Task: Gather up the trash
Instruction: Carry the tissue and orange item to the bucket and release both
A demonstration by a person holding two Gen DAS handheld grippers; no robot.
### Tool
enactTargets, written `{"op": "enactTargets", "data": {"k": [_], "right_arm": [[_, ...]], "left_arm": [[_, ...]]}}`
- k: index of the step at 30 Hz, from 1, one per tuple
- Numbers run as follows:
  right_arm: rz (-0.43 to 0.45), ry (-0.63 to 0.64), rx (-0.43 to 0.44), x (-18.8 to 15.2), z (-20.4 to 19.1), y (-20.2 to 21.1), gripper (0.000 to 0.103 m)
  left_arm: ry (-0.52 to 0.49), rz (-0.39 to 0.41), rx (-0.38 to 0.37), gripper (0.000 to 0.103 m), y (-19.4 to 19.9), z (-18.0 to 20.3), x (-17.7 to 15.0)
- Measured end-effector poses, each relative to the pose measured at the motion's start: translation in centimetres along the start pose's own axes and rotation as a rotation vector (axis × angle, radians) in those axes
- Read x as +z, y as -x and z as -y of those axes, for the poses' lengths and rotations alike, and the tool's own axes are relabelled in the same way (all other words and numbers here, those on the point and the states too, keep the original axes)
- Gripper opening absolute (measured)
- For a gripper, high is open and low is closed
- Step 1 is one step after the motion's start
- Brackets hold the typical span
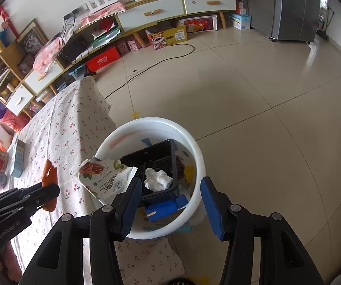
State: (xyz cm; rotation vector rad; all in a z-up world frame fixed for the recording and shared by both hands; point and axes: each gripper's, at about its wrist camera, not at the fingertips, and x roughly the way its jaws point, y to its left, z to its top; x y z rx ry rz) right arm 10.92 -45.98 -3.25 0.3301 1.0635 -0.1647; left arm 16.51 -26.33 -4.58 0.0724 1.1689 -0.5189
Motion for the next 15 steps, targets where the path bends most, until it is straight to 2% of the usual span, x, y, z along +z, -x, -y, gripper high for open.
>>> {"op": "enactTargets", "data": {"k": [8,10,11,12,15], "right_arm": [[0.013,-0.025,-0.028,-0.2,1.7,0.7,0.054],[0.017,-0.025,-0.032,-0.2,1.9,0.9,0.054],[0.018,-0.025,-0.035,-0.1,1.9,0.9,0.055],[0.02,-0.024,-0.036,-0.1,1.9,0.9,0.056],[0.023,-0.018,-0.041,-0.2,1.7,1.0,0.058]], "left_arm": [[-0.023,0.043,-0.047,0.022,-2.0,1.7,1.4],[-0.027,0.064,-0.043,0.037,-2.1,1.7,1.6],[-0.02,0.075,-0.025,0.06,-2.2,1.6,1.6],[-0.011,0.085,-0.01,0.075,-2.1,1.5,1.6],[-0.004,0.098,-0.004,0.077,-1.7,0.9,1.4]]}}
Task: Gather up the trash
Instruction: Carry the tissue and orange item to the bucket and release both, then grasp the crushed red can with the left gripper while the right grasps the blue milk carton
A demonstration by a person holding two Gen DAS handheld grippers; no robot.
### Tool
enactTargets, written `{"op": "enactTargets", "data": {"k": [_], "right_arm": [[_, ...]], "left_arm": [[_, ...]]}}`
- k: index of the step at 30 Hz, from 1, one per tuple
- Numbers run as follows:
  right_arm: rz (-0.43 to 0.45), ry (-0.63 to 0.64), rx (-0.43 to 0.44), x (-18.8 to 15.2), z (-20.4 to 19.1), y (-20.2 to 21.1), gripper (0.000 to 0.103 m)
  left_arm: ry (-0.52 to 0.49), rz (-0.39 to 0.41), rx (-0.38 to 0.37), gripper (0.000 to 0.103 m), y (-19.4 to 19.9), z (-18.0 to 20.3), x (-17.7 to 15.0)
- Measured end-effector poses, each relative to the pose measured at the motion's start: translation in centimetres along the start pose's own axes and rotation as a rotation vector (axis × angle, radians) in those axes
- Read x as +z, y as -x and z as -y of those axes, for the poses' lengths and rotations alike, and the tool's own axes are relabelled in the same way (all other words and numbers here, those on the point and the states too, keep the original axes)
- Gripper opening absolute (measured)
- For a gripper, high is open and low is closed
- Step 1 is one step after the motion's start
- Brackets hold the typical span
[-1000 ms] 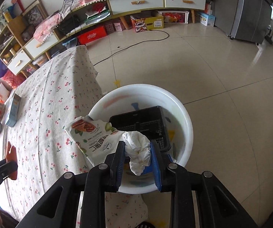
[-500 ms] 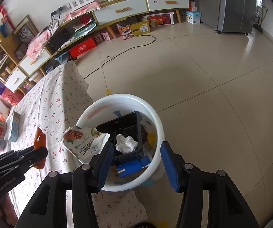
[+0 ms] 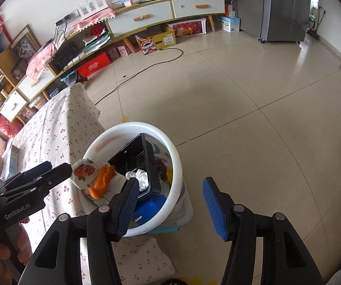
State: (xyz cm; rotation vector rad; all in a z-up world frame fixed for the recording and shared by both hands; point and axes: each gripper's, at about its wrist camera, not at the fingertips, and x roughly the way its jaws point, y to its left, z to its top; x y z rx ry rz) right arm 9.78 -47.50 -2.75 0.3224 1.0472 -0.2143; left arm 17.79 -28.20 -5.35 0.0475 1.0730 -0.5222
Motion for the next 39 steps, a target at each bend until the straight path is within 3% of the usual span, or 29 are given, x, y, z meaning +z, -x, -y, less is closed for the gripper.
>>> {"op": "enactTargets", "data": {"k": [9,20,28,35,39], "right_arm": [[0.005,0.011,-0.009,-0.1,-1.5,0.3,0.066],[0.001,0.068,-0.02,-0.1,-6.2,0.2,0.076],[0.003,0.165,-0.01,-0.2,-12.9,-0.1,0.08],[-0.01,0.265,0.021,-0.7,-20.2,-1.3,0.081],[-0.028,0.314,0.05,-1.1,-24.5,-2.3,0.083]], "left_arm": [[0.03,0.013,0.081,0.091,2.4,-3.5,-1.8],[0.121,-0.019,0.217,0.098,6.5,-12.2,-5.7],[0.212,-0.012,0.35,0.102,10.3,-20.4,-7.7],[0.242,0.046,0.487,0.102,14.2,-27.6,-9.1],[0.326,0.016,0.458,0.102,15.3,-32.3,-10.1]]}}
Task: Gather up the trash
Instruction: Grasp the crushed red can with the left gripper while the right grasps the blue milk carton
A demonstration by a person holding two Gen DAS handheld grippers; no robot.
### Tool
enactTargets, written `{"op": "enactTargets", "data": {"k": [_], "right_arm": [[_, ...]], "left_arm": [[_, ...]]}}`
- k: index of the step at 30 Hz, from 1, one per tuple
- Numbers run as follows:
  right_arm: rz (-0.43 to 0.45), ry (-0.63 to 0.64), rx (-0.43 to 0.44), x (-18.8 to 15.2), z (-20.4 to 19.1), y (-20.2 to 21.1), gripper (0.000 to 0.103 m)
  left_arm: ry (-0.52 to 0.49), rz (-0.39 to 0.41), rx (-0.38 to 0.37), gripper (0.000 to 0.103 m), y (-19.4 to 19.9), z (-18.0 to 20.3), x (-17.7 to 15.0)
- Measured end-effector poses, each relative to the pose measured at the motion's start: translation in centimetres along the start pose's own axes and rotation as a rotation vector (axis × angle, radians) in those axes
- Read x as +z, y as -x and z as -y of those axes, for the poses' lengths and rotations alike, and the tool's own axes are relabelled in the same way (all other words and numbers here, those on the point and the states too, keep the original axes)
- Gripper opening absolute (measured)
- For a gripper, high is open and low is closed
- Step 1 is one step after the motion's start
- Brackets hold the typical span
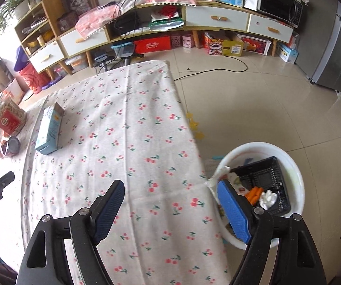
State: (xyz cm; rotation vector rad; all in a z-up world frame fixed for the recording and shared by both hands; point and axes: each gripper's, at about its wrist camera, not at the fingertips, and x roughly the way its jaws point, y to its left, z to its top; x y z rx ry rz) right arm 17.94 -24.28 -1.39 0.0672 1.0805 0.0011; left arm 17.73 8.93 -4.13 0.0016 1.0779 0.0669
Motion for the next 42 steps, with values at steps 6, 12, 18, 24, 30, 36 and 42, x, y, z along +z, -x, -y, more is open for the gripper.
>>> {"op": "enactTargets", "data": {"k": [6,12,18,24,30,36,42], "right_arm": [[-0.025,0.084,0.017,1.0,-6.0,-2.4,0.084],[-0.043,0.112,0.068,1.9,-11.0,-4.6,0.084],[-0.034,0.152,0.105,2.5,-15.3,-6.4,0.084],[-0.023,0.21,0.145,2.9,-19.3,-8.1,0.084],[0.057,0.385,0.136,2.8,-23.2,-9.0,0.084],[0.086,0.453,0.167,2.5,-24.8,-10.6,0.084],[0.098,0.453,0.196,2.5,-25.0,-11.8,0.082]], "left_arm": [[0.078,0.012,0.042,0.102,-1.5,-6.4,1.4],[0.163,-0.007,0.041,0.102,-3.9,-10.7,2.7],[0.167,0.022,0.083,0.102,-5.4,-11.4,3.8],[0.218,0.057,0.065,0.102,-6.5,-12.2,4.7],[0.27,0.044,0.03,0.101,-7.8,-13.1,4.8],[0.272,0.055,0.014,0.086,-7.9,-13.0,4.6],[0.244,0.034,0.01,0.085,-7.0,-12.2,4.0]]}}
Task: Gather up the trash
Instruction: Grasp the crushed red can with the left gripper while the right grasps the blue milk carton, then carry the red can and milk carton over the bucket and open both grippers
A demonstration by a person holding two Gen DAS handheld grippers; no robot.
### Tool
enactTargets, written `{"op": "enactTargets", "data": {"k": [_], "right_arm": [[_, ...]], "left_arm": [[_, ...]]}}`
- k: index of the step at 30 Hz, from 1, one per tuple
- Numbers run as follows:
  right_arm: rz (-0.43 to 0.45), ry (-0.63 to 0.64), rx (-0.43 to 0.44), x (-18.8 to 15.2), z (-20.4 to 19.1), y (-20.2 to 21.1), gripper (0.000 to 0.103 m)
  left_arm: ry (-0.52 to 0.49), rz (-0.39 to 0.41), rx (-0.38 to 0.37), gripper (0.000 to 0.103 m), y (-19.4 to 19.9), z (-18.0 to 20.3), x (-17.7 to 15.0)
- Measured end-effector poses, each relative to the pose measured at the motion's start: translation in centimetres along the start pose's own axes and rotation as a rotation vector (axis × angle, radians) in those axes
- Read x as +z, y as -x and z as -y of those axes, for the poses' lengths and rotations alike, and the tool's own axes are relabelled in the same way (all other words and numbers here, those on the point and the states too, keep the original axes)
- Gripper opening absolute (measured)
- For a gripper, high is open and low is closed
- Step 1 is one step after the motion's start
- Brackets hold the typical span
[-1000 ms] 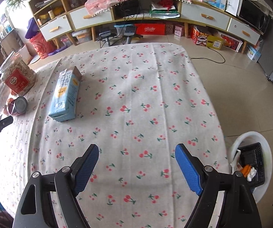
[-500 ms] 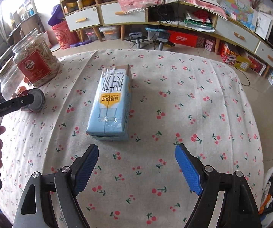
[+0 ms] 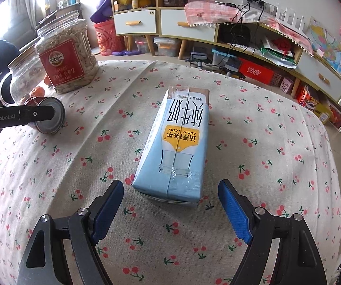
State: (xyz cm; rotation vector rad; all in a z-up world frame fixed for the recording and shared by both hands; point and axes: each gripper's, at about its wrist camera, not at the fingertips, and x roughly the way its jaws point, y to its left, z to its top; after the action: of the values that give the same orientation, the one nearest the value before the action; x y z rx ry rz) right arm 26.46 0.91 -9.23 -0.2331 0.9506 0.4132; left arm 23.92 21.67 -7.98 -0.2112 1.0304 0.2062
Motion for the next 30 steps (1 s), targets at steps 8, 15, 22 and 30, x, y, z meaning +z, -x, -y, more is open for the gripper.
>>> {"op": "enactTargets", "data": {"k": [8,15,22,30], "right_arm": [[0.014,-0.018,0.012,-0.2,0.2,-0.5,0.054],[0.023,-0.046,0.026,-0.3,0.1,0.9,0.051],[0.049,-0.039,0.033,-1.0,-0.6,5.3,0.051],[0.065,-0.049,0.026,-2.9,1.0,11.4,0.051]], "left_arm": [[-0.064,-0.033,-0.003,0.085,1.9,1.3,-1.9],[-0.081,-0.027,-0.011,0.085,3.8,1.8,-2.7],[-0.071,0.013,-0.058,0.085,7.2,1.7,-3.5],[-0.054,-0.005,-0.114,0.085,9.2,3.1,-5.2]]}}
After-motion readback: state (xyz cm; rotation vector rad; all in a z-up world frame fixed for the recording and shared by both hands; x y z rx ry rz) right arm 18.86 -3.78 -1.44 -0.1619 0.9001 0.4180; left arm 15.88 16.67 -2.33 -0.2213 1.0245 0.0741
